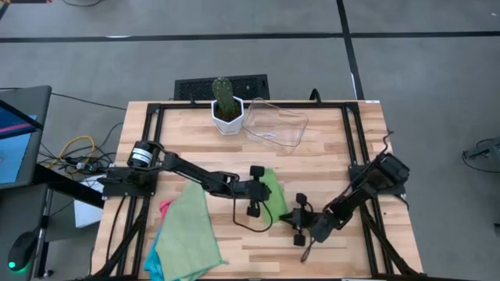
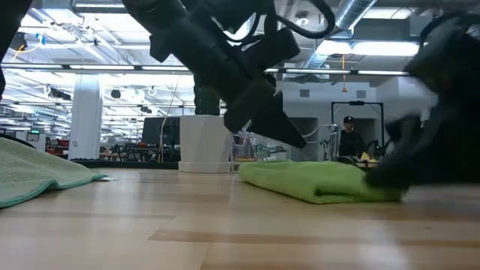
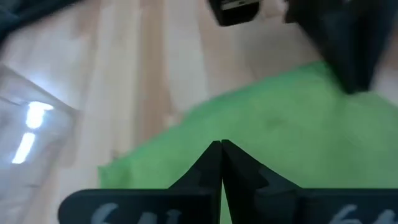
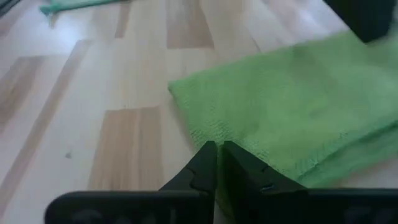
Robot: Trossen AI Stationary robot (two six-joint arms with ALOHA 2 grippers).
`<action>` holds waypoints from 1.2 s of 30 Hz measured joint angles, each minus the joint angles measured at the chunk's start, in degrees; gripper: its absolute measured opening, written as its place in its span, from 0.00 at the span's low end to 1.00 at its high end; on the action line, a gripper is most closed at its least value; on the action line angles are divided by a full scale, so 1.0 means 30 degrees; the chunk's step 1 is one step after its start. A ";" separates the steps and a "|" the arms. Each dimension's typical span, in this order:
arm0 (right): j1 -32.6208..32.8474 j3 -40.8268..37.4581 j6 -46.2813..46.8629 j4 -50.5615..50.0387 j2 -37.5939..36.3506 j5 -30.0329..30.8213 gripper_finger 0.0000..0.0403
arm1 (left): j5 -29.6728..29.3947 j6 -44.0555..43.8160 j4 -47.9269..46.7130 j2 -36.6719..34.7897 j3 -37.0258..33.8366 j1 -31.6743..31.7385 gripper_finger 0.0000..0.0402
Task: Fold microfiber towels
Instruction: Fold the green towel
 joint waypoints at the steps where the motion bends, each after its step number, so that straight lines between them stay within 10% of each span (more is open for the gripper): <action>1: 0.0029 0.0027 -0.0545 0.0293 -0.0444 0.0180 0.13 | -0.0027 0.0254 0.0013 -0.0077 0.0028 0.0000 0.00; 8: -0.0690 -0.0891 -0.4398 0.0372 -0.3639 0.3616 0.13 | -0.0200 -0.0023 -0.0304 -0.0184 0.0072 0.0722 0.00; 14: -0.1751 -0.2186 -0.3627 0.2041 -0.4203 0.1882 0.13 | -0.0174 -0.0361 -0.0144 -0.0223 0.0072 0.0612 0.00; 25: -0.1926 -0.2172 -0.4687 1.2133 0.2915 -0.2863 0.13 | 0.0153 -0.2202 0.3562 0.0129 -0.2762 0.0729 0.00; 36: -0.2148 -0.1881 -0.2652 1.3917 0.5704 -0.3194 0.13 | -0.0641 -0.2973 0.4145 0.0114 -0.4147 0.1198 0.00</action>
